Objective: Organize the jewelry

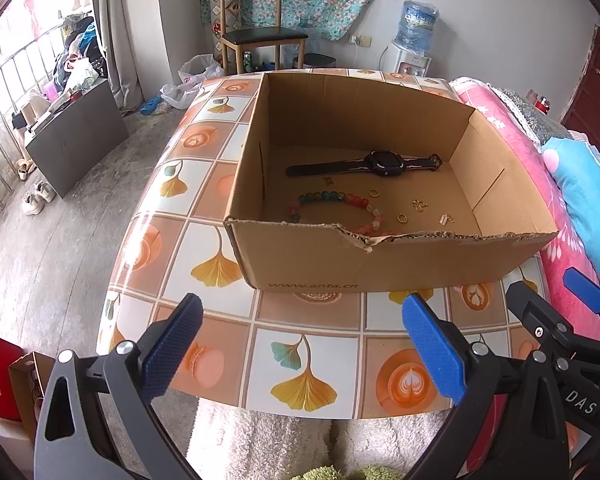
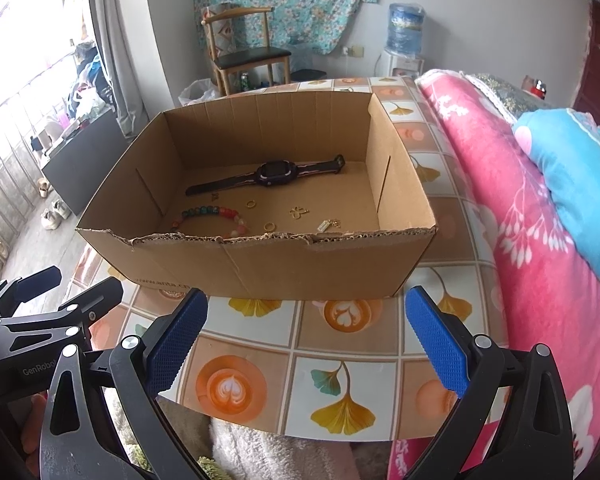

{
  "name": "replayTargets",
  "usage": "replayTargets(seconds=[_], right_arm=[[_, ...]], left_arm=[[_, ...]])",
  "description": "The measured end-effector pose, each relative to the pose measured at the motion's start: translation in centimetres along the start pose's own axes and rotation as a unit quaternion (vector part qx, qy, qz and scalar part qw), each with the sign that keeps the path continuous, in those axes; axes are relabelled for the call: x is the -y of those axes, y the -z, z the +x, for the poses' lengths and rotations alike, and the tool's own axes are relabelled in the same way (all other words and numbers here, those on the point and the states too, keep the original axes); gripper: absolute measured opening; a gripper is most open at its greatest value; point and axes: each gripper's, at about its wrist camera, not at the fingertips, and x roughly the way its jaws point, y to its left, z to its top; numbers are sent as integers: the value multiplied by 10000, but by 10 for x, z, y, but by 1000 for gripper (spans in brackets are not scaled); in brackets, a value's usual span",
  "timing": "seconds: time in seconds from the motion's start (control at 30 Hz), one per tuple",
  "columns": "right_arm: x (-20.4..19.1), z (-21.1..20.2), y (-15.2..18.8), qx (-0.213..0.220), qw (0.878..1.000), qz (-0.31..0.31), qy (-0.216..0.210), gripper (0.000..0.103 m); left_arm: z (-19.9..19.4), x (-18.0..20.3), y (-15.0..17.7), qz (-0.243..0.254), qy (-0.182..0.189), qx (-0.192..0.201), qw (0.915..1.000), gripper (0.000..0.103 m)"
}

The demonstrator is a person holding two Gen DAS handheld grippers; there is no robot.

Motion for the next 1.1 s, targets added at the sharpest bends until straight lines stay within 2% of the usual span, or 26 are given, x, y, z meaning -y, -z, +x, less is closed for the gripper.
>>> replayTargets(seconds=[1.1], right_arm=[[5,2,1,-54,10000,-10,-42,96]], left_arm=[[-1,3,0,28,-59,17,10000,97]])
